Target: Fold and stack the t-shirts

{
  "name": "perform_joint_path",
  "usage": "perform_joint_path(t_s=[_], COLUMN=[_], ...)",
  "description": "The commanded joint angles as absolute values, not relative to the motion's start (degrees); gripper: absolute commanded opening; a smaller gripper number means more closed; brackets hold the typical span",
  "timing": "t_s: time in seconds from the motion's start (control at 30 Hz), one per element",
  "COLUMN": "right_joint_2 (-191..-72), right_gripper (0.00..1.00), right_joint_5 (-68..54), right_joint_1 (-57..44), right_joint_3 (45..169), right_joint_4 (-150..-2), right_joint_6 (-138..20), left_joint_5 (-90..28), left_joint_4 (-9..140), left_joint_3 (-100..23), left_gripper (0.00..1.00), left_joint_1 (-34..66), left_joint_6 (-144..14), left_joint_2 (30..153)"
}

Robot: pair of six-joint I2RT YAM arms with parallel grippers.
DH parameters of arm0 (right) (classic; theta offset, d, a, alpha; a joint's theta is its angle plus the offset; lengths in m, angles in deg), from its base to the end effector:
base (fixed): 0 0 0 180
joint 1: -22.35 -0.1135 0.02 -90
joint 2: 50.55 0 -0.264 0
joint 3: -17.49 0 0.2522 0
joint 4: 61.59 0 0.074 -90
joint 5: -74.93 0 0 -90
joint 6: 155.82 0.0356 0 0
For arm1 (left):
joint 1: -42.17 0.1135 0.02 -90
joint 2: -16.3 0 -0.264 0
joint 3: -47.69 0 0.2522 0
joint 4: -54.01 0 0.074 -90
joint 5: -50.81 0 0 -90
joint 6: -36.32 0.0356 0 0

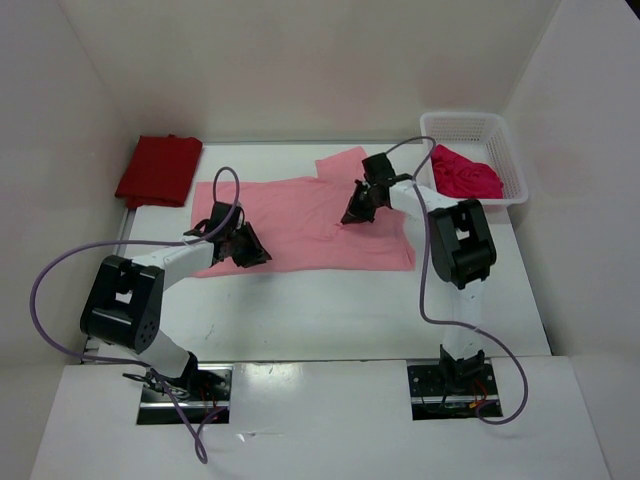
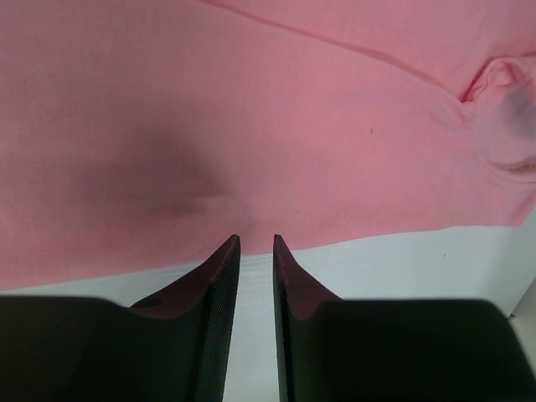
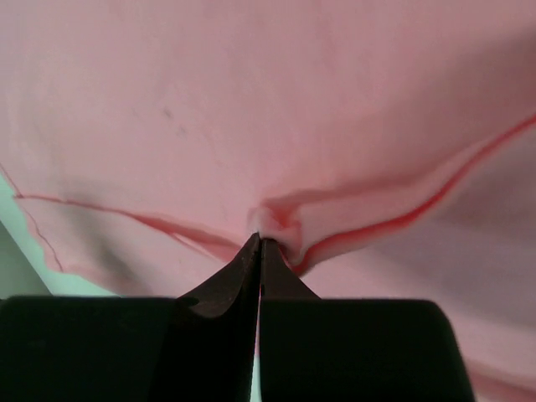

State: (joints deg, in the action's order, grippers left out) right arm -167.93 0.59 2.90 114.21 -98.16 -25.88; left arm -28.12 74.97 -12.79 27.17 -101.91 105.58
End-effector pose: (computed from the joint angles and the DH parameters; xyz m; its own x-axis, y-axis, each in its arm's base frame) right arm 0.4079 0.1542 0.1679 -0.9022 0.3370 -0.2693 0.1576 0.8386 0.5215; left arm 0.2958 -0.0863 0.1728 -0.7700 -0.5515 -0.3210 -0.3009 0.7574 -0.5794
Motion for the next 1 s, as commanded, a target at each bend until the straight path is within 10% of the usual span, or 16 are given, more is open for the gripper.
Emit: perform_joint_path(t_s=[0.0,0.1,0.23,0.47,0.57,0.7,0.97], right_joint_2=[-172.52,-175.87,-177.37,-167.73,-161.13,-157.6,-163.28], right_gripper=[0.0,0.06,0.38,0.42,0.42,0.07,0.0], right_joint_5=[-0.75,-1.27,-2.59,-7.5,-9.44,-7.96,-11.38], right_joint_1=[1.52,0.99,0.28,-1.03,-1.03,-1.03,-1.03], right_joint_3=[123.42,128.87,132.93,123.32,114.79,105.8,114.79], right_joint_4=[-100.74,-101.98,-102.51,-101.2,-99.97,-98.12,-97.23], right_joint_6=[-27.41,-27.42,-27.42,-29.09,-29.61,-29.61,-31.02], left_joint_5=[-28.65,-28.65,-28.65,-29.17,-29.17,-29.17,-28.12], left_joint_4=[73.22,73.74,74.27,75.33,75.85,75.85,75.33], left_joint_3=[-13.09,-13.62,-14.14,-17.21,-17.75,-18.89,-20.03], left_gripper=[0.29,0.29,0.29,0.29,0.29,0.29,0.28], left_joint_1=[26.97,26.97,26.97,26.97,26.44,25.3,23.98], left_joint_6=[-101.49,-101.49,-101.49,-100.18,-99.65,-98.51,-98.51], left_joint_2=[105.86,105.86,104.73,104.11,104.63,107.0,109.03])
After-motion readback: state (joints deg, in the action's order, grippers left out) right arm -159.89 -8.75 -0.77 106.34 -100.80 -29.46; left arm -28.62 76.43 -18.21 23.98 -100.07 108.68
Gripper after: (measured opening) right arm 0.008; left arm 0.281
